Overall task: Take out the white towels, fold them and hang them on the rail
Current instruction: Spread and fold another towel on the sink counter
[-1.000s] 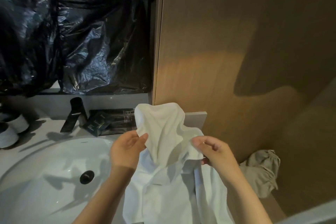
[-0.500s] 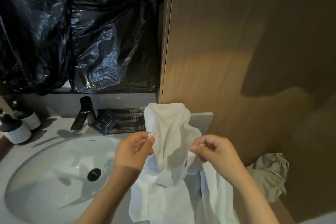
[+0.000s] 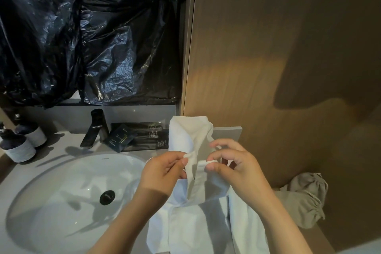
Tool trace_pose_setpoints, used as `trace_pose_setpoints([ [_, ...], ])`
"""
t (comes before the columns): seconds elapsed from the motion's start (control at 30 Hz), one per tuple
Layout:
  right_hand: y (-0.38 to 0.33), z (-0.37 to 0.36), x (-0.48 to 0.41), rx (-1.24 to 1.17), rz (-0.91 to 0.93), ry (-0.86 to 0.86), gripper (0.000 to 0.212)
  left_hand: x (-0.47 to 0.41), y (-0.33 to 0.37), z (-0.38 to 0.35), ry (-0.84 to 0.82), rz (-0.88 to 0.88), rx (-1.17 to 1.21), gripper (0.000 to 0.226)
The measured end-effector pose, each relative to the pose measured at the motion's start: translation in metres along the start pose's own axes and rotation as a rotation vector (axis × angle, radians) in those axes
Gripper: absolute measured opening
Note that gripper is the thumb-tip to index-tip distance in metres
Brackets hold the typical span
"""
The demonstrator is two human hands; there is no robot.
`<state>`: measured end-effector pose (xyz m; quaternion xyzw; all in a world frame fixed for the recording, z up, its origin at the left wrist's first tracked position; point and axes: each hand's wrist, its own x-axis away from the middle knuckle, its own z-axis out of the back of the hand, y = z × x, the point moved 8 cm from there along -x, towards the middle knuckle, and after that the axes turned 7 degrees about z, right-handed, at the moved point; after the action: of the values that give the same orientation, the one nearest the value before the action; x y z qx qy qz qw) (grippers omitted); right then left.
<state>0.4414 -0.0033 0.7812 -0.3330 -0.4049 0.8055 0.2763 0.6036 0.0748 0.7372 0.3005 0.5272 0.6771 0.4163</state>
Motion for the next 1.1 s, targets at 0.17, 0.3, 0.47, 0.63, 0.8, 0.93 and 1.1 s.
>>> trace_pose_setpoints([
  [0.17,-0.001,-0.011,-0.001,0.024,-0.019,-0.067,0.014,0.002,0.010,-0.006,-0.038,-0.053,-0.038,0.017],
  [0.3,0.000,-0.012,-0.003,0.017,-0.010,-0.030,0.018,0.005,0.013,-0.008,-0.053,-0.068,-0.050,0.021],
  [0.47,0.004,-0.014,-0.003,-0.004,-0.023,-0.001,0.015,0.006,0.011,-0.010,-0.069,-0.055,-0.068,0.023],
  [0.63,0.008,-0.016,-0.004,-0.015,-0.034,0.012,0.012,0.008,0.008,-0.011,-0.075,-0.041,-0.054,0.024],
  [0.8,0.009,-0.017,-0.002,-0.022,-0.035,0.024,0.010,0.009,0.004,-0.013,-0.093,-0.028,-0.017,0.024],
  [0.93,0.010,-0.016,-0.003,-0.024,-0.039,0.037,0.010,0.010,0.007,-0.014,-0.097,-0.040,0.014,0.021],
  [1.1,0.010,-0.016,-0.004,-0.022,-0.041,0.047,0.009,0.008,0.010,-0.017,-0.086,-0.061,-0.045,0.018],
])
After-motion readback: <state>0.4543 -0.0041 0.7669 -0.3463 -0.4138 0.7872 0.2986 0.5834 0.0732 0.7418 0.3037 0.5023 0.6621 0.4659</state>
